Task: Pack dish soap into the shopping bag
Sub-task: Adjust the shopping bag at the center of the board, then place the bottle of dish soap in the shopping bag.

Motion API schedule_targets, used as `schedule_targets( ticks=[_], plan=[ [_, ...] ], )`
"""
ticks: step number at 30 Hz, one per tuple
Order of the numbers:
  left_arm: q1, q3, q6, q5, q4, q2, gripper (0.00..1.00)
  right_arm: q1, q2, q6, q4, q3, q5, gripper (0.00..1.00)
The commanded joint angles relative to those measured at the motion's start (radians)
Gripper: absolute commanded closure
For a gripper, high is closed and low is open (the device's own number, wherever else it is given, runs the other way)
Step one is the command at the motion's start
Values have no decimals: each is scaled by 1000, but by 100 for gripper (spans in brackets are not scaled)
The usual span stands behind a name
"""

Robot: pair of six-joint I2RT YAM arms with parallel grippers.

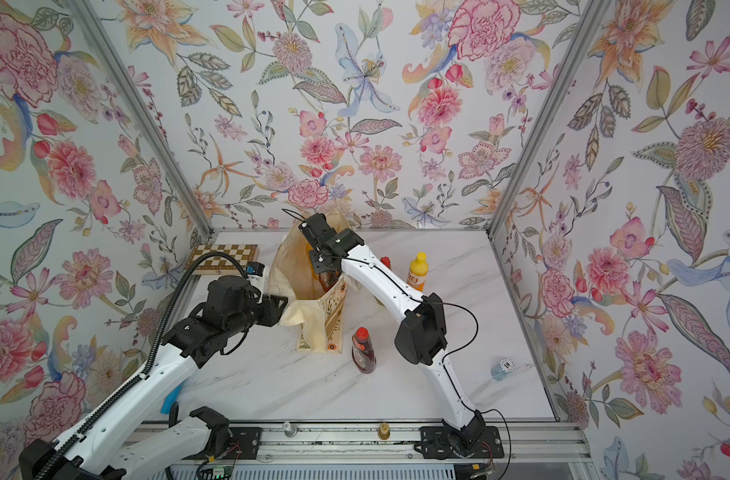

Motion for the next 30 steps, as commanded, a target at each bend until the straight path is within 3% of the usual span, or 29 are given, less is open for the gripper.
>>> schedule_targets(
  ticks=[1,8,11,30],
  plan=[
    [-11,44,20,12,-25,-12,61,9,-9,-36,153,41,14,100],
    [-11,120,39,35,6,9,88,23,-46,-20,154,-18,-60,100],
    [-11,145,48,35,17,18,95,35,-37,-23,153,-18,-73,100],
    [-14,165,35,106,36,17,100,31,160,47,170,147,-4,100]
  ],
)
